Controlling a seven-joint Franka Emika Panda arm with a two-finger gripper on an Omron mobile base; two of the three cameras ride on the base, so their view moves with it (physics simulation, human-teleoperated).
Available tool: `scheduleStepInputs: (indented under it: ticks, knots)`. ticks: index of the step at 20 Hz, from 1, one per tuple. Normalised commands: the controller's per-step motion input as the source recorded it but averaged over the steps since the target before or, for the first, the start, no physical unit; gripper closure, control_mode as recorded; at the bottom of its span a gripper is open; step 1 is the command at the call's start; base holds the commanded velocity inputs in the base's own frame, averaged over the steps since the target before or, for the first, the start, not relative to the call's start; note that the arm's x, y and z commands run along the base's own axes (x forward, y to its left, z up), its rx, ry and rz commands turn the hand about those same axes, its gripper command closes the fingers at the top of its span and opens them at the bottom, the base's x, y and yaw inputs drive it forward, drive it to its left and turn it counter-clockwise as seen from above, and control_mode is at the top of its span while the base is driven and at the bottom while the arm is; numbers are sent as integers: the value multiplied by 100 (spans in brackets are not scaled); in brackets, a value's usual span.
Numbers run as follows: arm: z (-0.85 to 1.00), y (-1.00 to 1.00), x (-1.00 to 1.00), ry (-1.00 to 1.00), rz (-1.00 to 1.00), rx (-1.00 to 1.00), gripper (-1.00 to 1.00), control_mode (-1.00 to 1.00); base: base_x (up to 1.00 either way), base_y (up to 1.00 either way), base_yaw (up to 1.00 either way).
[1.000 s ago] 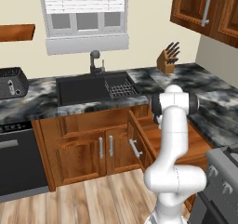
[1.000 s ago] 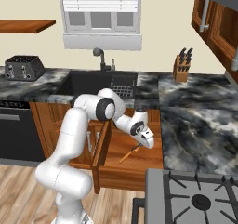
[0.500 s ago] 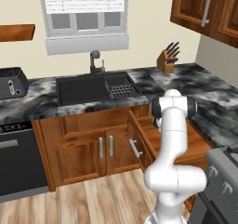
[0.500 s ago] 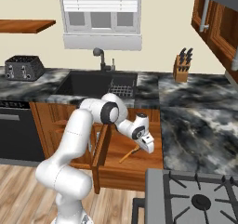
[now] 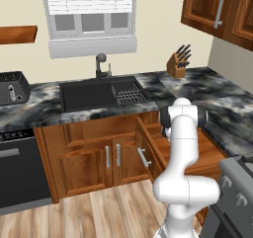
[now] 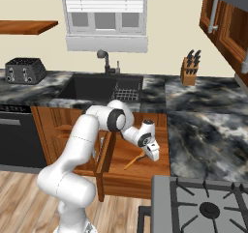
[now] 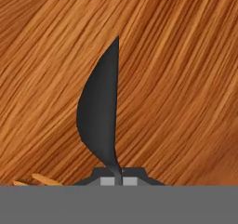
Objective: Organize the utensils by type. Pick up the wooden spoons from the counter and place them in the open cabinet. Then pick up the metallic utensils from the counter and place them in the open drawer.
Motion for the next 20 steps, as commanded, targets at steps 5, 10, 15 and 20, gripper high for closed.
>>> scheduleStepInputs:
  ticks: [5, 10, 15, 20]
  knots:
    - [-16, -1, 16, 0, -4, 0, -100, -100, 0, 0, 0]
    - [7, -6, 7, 0, -1, 2, -100, -100, 0, 0, 0]
    - [51, 0, 0, 0, 0, 10, -100, -100, 0, 0, 0]
    - [74, 0, -11, -1, 0, 9, -100, -100, 0, 0, 0]
